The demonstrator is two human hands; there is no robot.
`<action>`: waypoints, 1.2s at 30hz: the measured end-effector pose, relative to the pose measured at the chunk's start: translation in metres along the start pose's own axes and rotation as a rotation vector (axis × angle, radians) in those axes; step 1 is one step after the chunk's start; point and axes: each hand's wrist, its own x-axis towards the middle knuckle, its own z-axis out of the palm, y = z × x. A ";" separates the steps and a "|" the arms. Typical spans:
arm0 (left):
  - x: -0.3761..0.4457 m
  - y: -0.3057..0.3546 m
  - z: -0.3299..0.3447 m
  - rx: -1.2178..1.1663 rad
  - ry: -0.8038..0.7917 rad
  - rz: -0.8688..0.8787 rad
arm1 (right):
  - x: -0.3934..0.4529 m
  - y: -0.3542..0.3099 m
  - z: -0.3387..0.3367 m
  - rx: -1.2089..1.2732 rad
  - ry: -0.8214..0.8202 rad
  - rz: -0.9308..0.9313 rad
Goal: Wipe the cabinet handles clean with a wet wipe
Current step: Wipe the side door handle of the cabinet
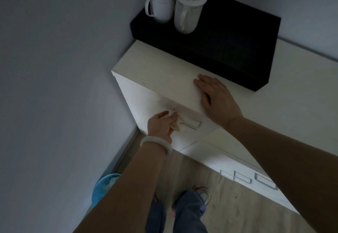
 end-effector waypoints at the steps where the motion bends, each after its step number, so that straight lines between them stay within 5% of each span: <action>1: 0.003 -0.001 0.000 0.025 0.037 0.037 | 0.000 0.000 0.000 0.001 0.001 -0.001; 5: 0.007 -0.013 0.007 0.141 0.202 0.189 | 0.000 0.000 0.001 -0.008 -0.001 0.001; 13: -0.026 -0.061 0.034 0.105 0.054 0.045 | 0.000 0.002 0.003 -0.006 0.011 -0.008; 19: 0.001 -0.017 0.005 0.038 0.226 0.178 | 0.001 0.003 0.004 0.017 0.018 -0.018; 23: -0.026 -0.039 0.022 0.166 0.051 0.041 | 0.002 0.005 0.005 0.013 0.021 -0.024; 26: -0.041 -0.057 0.030 0.052 -0.118 -0.111 | 0.002 0.006 0.006 0.036 0.019 -0.029; 36: -0.035 -0.046 0.007 0.123 0.023 -0.053 | 0.003 0.007 0.004 0.050 -0.004 -0.016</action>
